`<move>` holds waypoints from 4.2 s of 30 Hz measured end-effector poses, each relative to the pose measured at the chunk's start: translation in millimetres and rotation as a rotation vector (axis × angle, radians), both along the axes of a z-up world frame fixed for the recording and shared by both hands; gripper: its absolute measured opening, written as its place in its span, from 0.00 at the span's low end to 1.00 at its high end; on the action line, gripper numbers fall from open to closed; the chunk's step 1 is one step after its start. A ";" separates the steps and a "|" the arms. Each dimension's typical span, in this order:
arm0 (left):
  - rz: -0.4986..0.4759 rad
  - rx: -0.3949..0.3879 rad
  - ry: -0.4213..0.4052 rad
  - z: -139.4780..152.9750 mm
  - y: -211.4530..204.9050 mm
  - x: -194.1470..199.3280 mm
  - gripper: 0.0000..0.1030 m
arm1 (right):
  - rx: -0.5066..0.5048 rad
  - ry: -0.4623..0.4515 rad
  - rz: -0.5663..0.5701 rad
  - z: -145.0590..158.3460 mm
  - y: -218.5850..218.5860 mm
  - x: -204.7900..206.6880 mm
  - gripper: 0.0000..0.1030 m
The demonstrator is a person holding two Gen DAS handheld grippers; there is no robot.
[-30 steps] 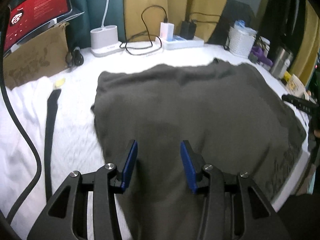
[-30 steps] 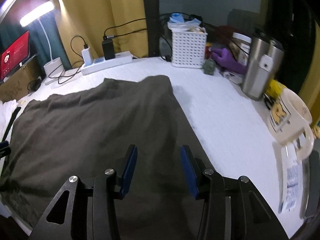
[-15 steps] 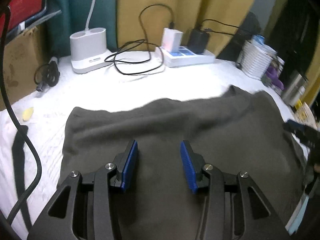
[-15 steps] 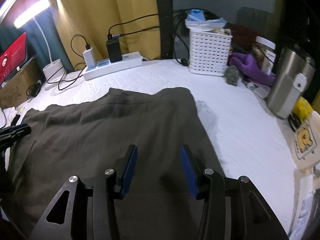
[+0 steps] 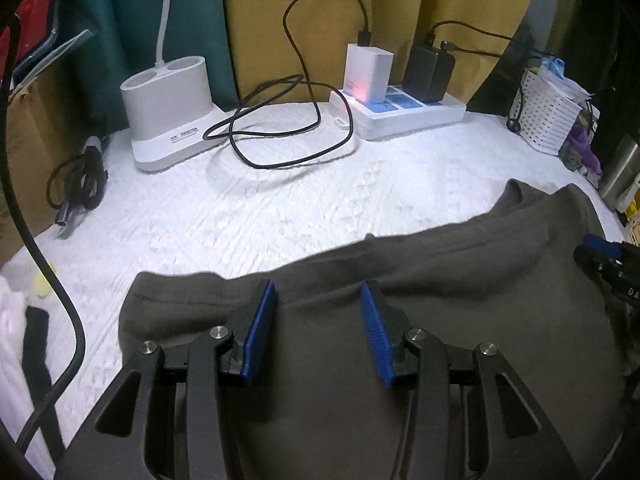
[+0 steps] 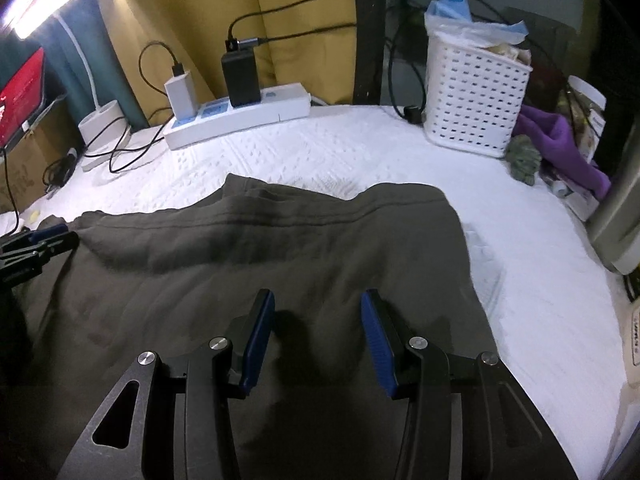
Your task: Fold small clothes
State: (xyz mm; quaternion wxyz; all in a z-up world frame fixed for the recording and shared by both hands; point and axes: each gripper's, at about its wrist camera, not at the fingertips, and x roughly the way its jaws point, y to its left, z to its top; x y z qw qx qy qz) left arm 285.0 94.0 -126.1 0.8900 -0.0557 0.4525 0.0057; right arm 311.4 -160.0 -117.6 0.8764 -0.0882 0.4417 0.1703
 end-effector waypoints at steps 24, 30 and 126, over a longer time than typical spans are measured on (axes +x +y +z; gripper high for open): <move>-0.040 0.002 -0.166 59.6 -32.4 -81.7 0.48 | -0.002 -0.119 -0.038 38.9 -18.6 -60.5 0.57; -0.071 -0.006 -0.182 62.7 -46.7 -116.6 0.48 | -0.018 -0.161 -0.056 49.3 -32.7 -96.2 0.64; 0.153 -0.050 -0.182 24.1 67.8 -211.2 0.48 | 0.179 -0.156 0.216 82.6 90.5 -167.1 0.13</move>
